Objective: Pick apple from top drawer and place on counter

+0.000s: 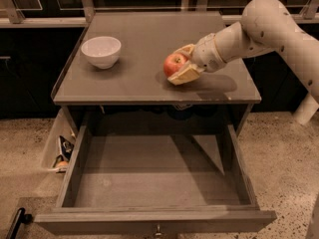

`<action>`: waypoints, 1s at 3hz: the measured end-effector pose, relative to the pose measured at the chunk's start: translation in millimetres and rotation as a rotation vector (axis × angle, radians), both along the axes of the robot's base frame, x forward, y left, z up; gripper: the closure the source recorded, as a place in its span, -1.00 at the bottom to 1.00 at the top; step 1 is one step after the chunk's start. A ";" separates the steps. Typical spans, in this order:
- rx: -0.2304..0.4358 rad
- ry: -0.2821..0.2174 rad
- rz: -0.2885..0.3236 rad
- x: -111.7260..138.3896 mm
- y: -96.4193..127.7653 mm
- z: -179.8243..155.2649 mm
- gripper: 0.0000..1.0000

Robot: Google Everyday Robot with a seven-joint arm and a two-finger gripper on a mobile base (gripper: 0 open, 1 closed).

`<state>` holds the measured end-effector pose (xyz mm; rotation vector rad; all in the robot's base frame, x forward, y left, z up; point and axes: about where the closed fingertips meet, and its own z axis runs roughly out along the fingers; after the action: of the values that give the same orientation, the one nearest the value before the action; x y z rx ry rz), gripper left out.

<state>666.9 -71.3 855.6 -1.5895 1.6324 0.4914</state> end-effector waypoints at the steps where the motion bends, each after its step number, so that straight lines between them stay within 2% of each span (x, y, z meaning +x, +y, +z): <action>1: 0.000 0.000 0.000 0.0 0.1 0.0 0.16; 3: 0.000 0.000 0.000 0.0 0.1 -0.1 -0.77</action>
Offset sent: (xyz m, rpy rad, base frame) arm 0.0000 0.0000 0.0000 0.0000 0.0000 0.0000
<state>666.9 -71.2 855.6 -1.5897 1.6324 0.4916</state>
